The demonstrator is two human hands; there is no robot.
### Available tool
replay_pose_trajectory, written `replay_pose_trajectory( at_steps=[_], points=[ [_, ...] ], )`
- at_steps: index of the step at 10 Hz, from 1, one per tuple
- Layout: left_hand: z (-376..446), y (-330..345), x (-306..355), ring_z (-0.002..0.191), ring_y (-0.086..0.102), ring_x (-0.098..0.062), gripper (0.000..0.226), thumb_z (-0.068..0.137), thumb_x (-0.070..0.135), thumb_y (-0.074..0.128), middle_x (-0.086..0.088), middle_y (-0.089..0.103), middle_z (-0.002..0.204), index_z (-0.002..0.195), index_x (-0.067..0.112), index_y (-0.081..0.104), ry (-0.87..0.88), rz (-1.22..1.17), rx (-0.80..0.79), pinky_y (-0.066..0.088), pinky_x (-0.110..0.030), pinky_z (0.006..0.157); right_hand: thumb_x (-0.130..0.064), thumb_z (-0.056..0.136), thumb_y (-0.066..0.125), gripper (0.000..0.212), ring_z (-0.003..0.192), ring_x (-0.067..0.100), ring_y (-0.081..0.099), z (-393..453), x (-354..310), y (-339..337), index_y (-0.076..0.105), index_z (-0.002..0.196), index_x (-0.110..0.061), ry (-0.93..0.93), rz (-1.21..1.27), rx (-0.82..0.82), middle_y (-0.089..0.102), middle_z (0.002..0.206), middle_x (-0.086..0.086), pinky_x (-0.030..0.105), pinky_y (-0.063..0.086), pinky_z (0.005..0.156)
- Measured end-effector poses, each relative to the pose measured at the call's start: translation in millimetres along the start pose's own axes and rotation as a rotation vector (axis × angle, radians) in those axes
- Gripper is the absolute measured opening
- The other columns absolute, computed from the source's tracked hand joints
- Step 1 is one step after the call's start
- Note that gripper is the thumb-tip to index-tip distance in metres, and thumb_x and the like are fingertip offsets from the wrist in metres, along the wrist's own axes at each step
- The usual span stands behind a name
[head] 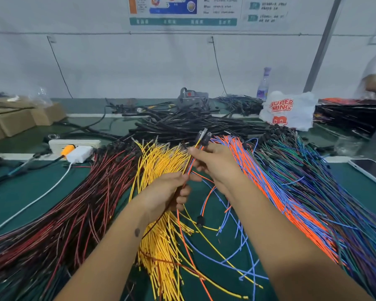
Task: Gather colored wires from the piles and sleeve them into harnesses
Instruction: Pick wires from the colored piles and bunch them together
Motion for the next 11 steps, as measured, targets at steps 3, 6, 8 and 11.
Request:
replay_pose_trajectory(
  at_steps=[3, 6, 8, 11],
  points=[
    [-1.5, -6.4, -7.0, 0.043, 0.034, -0.009, 0.032, 0.104, 0.029, 0.037, 0.007, 0.034, 0.054, 0.088, 0.011, 0.059, -0.053, 0.158, 0.031, 0.042, -0.023, 0.043, -0.003, 0.091, 0.062, 0.014, 0.053, 0.008, 0.054, 10.0, 8.2, -7.2, 0.061, 0.078, -0.007, 0.025, 0.182, 0.077, 0.056, 0.065, 0.004, 0.017, 0.048, 0.053],
    [31.7, -11.0, 53.3, 0.032, 0.012, 0.0, 0.035, 0.105, 0.028, 0.026, 0.012, 0.021, 0.04, 0.072, 0.02, 0.036, 0.265, -0.433, 0.308, 0.013, -0.011, 0.029, -0.024, 0.102, 0.045, 0.024, 0.061, 0.015, 0.064, -36.6, 24.3, 44.0, 0.061, 0.086, -0.017, 0.326, 0.232, -0.431, 0.067, 0.071, 0.003, 0.028, 0.053, 0.066],
    [42.4, -44.2, 82.5, 0.032, 0.021, -0.007, 0.034, 0.104, 0.022, 0.026, 0.01, 0.027, 0.041, 0.072, 0.021, 0.038, 0.346, 0.111, 0.513, 0.018, -0.012, 0.037, -0.013, 0.102, 0.043, 0.009, 0.034, 0.005, 0.031, -56.8, 9.7, 45.7, 0.052, 0.1, -0.012, 0.296, -0.15, -0.577, 0.031, 0.051, -0.003, 0.015, 0.026, 0.038],
    [74.3, -15.3, 61.6, 0.055, 0.043, -0.009, 0.031, 0.097, 0.013, 0.042, 0.005, 0.047, 0.064, 0.069, 0.023, 0.05, 0.078, 0.708, 0.447, 0.036, -0.02, 0.054, -0.028, 0.1, 0.051, 0.03, 0.069, 0.019, 0.062, -47.3, -38.1, -13.2, 0.065, 0.088, -0.004, 0.02, -0.81, -0.515, 0.069, 0.083, 0.011, 0.023, 0.05, 0.065]
  ],
)
Point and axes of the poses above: each hand's wrist, its own z-axis towards the middle knuckle, its own y-axis out of the palm, x = y × z, the point moved 4 cm from there along z, towards the middle knuckle
